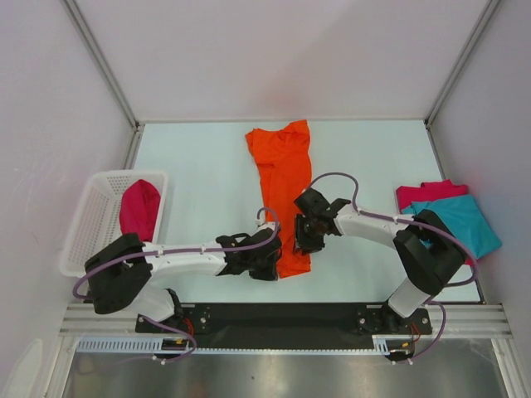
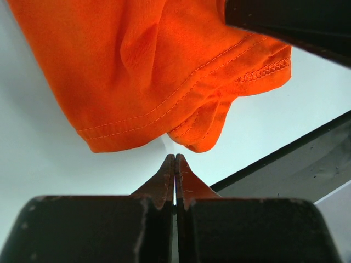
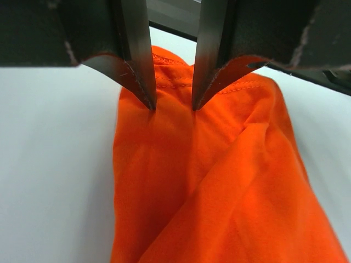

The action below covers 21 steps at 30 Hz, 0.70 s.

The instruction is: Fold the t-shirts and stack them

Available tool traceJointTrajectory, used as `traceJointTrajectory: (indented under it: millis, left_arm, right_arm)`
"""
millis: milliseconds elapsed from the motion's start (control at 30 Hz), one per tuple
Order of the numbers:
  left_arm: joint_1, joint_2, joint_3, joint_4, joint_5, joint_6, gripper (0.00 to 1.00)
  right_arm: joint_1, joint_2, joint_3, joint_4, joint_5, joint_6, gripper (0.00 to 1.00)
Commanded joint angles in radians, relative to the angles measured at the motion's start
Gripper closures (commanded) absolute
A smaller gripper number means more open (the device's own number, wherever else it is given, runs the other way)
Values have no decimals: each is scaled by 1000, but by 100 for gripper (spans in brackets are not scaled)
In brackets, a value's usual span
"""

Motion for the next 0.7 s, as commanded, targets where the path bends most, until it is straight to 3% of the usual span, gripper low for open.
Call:
traceJointTrajectory:
  millis: [0,100,267,667]
  left_arm:
    - [13,-16,27,19,8,22,100]
    - [20,-29,16,17,8,22,100]
    - [28,-35,9,15,10,26,100]
    - [36,-35,9,22,10,34,100]
  right_arm:
    - [9,27,18,21,-1,12,62]
    - [9,37,9,32,-2,11,64]
    - [14,47,1,52,-11,6,99]
    - [40,-84,-14,-39,133,20,100]
